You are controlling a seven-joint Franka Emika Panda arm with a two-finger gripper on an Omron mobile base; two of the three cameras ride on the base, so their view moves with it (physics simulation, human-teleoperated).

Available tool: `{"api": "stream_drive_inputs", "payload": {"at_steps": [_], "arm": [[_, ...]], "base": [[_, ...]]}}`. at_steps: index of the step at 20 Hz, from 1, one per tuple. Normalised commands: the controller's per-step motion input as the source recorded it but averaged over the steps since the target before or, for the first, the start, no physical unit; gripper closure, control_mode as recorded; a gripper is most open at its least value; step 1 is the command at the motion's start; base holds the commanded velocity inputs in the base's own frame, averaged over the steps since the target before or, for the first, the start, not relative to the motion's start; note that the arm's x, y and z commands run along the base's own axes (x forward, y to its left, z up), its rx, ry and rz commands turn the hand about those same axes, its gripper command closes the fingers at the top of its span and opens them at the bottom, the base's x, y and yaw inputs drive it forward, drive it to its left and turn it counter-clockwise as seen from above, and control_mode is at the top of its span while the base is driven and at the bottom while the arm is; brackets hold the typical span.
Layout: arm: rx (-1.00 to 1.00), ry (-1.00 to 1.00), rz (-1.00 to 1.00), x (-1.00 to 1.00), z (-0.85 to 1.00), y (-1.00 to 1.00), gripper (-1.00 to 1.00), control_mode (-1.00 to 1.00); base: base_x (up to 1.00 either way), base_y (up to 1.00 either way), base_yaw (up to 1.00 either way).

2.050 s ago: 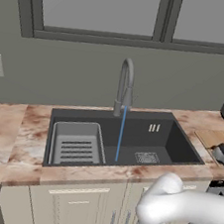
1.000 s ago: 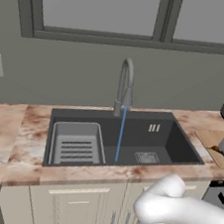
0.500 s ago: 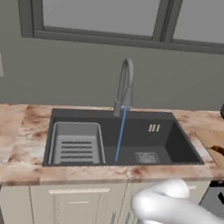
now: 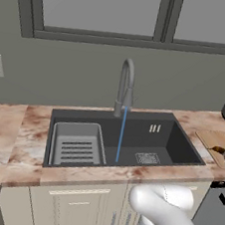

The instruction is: Pick the banana from the sink and place it on the cutting board to airdry. Then turn off the sink faucet.

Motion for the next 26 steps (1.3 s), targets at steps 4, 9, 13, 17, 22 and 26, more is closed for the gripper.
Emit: {"api": "stream_drive_inputs", "payload": {"at_steps": [4,9,13,17,22,26], "arm": [[0.06,-0.17,0.38,-0.33,0.43,0.04,-1.0,-1.0],[0.06,-0.15,0.45,-0.1,0.46,0.01,-1.0,-1.0],[0.01,-0.13,0.39,0.0,0.28,0.14,-1.0,-1.0],[-0.04,-0.02,0.2,0.0,0.0,0.41,-1.0,-1.0],[-0.07,0.0,0.06,0.12,0.05,0.61,-1.0,-1.0],[-0.01,0.02,0.0,0.22,0.06,0.62,-1.0,-1.0]], "base": [[0.0,0.0,0.0],[0.0,0.0,0.0],[0.0,0.0,0.0],[0.0,0.0,0.0],[0.0,0.0,0.0],[0.0,0.0,0.0]]}}
